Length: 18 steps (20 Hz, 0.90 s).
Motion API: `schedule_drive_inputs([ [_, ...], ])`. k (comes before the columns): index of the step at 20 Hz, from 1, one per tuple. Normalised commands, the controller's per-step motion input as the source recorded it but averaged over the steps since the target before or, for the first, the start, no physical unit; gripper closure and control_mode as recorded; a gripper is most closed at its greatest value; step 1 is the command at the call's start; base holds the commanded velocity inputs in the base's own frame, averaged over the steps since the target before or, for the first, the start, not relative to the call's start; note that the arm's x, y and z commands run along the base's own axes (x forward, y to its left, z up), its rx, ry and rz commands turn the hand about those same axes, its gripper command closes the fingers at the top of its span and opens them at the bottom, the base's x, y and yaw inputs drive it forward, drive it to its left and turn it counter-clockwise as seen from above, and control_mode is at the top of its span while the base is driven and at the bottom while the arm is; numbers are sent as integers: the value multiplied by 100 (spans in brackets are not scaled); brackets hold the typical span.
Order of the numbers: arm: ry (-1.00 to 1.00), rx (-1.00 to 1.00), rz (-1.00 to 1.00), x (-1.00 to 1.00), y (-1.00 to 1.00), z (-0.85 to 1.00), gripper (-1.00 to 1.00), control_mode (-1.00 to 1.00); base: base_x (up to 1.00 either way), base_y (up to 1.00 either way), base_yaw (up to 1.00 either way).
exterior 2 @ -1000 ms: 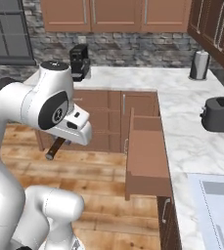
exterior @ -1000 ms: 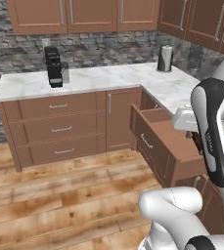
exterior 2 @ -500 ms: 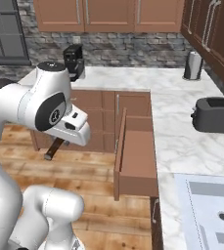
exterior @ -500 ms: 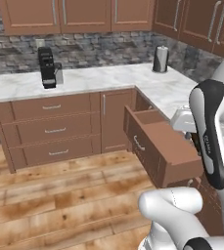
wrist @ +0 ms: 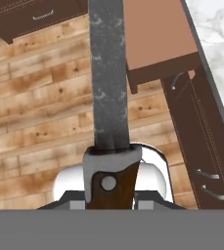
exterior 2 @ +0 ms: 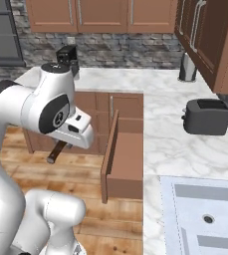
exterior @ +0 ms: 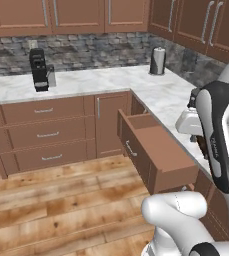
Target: Pick up the metallic utensils from the counter and place them in the open drawer. Make sure not to pick up any wooden utensils.
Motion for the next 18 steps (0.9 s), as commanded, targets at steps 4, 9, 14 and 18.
schedule_drive_inputs([
  [4,0,0,0,0,0,0,100,100,8,0,0],
  [9,24,0,0,40,0,2,100,-100,0,0,0],
  [14,56,0,0,96,-1,14,100,-100,0,0,0],
  [18,40,0,5,100,-9,-4,100,-100,0,0,0],
])
